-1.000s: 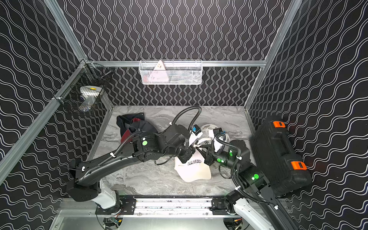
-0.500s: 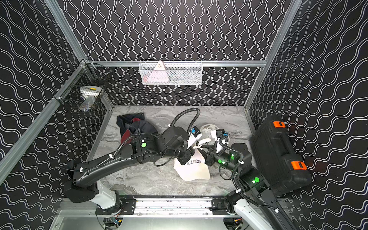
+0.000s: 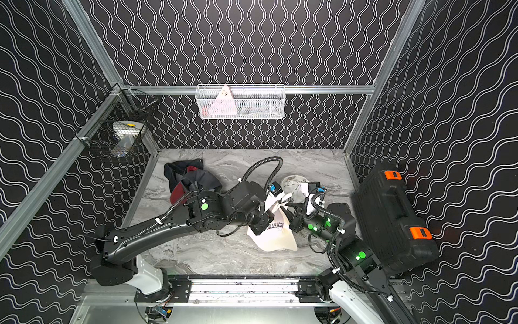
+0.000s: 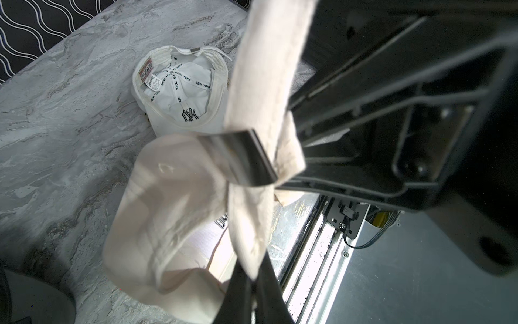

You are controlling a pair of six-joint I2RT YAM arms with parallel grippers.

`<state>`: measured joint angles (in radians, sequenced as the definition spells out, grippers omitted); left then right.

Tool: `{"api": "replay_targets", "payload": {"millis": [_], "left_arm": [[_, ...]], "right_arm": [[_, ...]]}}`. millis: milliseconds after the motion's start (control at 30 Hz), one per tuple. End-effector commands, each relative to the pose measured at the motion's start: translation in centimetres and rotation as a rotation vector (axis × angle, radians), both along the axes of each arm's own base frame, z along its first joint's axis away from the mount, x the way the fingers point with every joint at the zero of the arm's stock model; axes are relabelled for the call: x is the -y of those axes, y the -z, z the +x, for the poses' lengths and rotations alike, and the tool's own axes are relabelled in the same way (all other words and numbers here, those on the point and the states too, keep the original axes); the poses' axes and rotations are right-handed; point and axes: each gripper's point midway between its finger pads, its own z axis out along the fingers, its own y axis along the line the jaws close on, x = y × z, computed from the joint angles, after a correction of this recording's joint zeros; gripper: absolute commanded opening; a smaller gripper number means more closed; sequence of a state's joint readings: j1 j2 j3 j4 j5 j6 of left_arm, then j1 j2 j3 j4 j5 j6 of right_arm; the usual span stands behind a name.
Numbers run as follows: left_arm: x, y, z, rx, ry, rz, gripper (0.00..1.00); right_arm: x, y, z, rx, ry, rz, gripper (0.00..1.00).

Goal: Open the adjustable buckle of the baseball cap
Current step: Pull the adjustable strap on the baseball cap.

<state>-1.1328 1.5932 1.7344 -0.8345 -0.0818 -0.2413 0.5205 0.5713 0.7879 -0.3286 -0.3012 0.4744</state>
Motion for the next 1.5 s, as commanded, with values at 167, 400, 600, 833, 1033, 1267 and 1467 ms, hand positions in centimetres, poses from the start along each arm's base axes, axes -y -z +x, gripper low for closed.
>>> {"api": "replay_targets", "payload": {"millis": [167,400,600,833,1033,1267,1467], "left_arm": [[-0.2,0.1,-0.3,-0.012,-0.008,-0.008,0.00],[-0.6,0.4,-0.4,-0.011,-0.009,0.000,0.00],[-0.9,0.6,-0.6,-0.012,-0.011,0.007,0.00],[-1.4,0.8,-0.5,-0.006,-0.015,0.021,0.00],[-1.9,0.9,-0.5,0.004,-0.020,0.034,0.00],[-2.2,1.4,-0.6,0.003,-0.022,0.042,0.00],[-2.3,0.4,0.4,0.015,-0.042,0.023,0.00]], "right_arm": [[0.8,-1.6,0.7,0.051,0.067,0.042,0.00],[1.3,-1.8,0.8,0.058,0.097,0.048,0.00],[1.7,-2.0,1.0,0.064,0.117,0.050,0.00],[2.1,-2.2,1.1,0.069,0.142,0.045,0.00],[2.7,-2.3,1.2,0.072,0.177,0.027,0.00],[3.0,-2.2,1.3,0.073,0.196,0.028,0.00],[2.8,-1.2,1.3,0.043,0.187,0.016,0.00]]}}
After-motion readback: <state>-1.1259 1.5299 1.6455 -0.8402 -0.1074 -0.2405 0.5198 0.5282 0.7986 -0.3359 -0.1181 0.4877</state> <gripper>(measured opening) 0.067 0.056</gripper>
